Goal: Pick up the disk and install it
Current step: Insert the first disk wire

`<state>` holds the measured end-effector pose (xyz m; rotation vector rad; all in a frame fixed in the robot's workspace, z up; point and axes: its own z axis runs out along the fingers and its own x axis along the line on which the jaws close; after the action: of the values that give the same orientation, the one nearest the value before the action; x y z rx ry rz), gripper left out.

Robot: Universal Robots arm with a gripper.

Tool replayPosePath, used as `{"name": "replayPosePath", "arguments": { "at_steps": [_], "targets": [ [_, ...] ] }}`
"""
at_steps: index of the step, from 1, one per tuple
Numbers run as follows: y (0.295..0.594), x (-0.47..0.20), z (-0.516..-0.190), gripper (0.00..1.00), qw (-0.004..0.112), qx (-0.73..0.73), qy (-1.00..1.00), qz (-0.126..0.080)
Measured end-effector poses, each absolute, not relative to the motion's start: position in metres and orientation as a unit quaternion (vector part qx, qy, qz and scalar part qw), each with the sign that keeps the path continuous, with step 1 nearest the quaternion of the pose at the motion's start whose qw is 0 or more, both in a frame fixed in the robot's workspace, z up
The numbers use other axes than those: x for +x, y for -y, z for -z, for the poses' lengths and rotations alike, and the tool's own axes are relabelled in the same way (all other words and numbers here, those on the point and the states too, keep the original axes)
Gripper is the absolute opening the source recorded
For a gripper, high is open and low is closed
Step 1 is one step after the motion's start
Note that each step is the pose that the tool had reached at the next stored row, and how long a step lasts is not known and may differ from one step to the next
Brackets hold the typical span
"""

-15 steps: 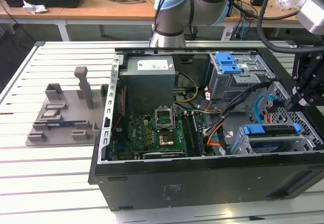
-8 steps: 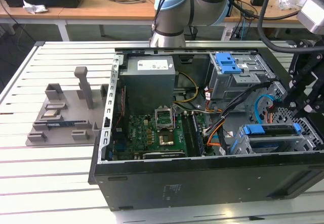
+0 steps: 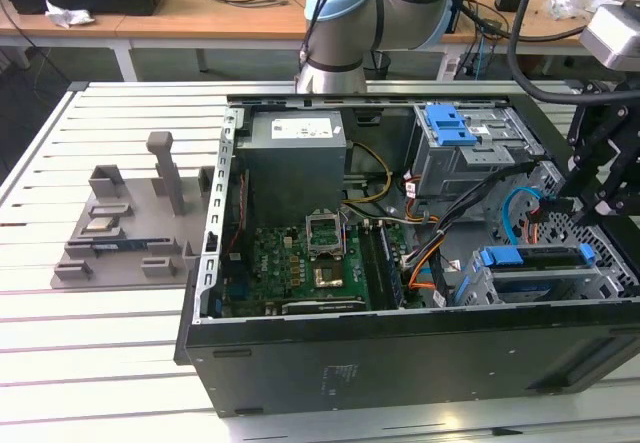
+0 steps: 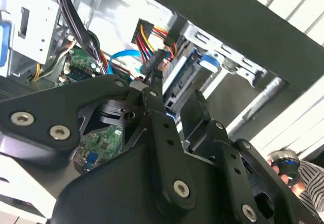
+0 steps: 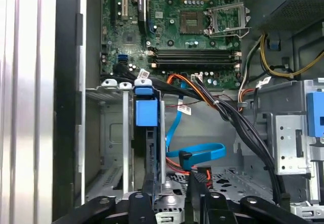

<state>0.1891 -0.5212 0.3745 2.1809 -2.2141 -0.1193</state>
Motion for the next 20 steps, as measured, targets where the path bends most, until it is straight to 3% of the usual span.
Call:
{"name": "replayPosePath", "arguments": {
  "at_steps": [3,14,17,20],
  "targets": [
    [0.503,0.193,-0.365,0.42,0.018,0.701,0.712,0.037],
    [0.503,0.195,-0.358,0.41,0.019,0.701,0.712,0.035],
    [0.503,0.195,-0.358,0.22,0.019,0.701,0.712,0.035],
    [0.503,0.195,-0.358,0.17,0.019,0.701,0.713,0.035]
  ]
}}
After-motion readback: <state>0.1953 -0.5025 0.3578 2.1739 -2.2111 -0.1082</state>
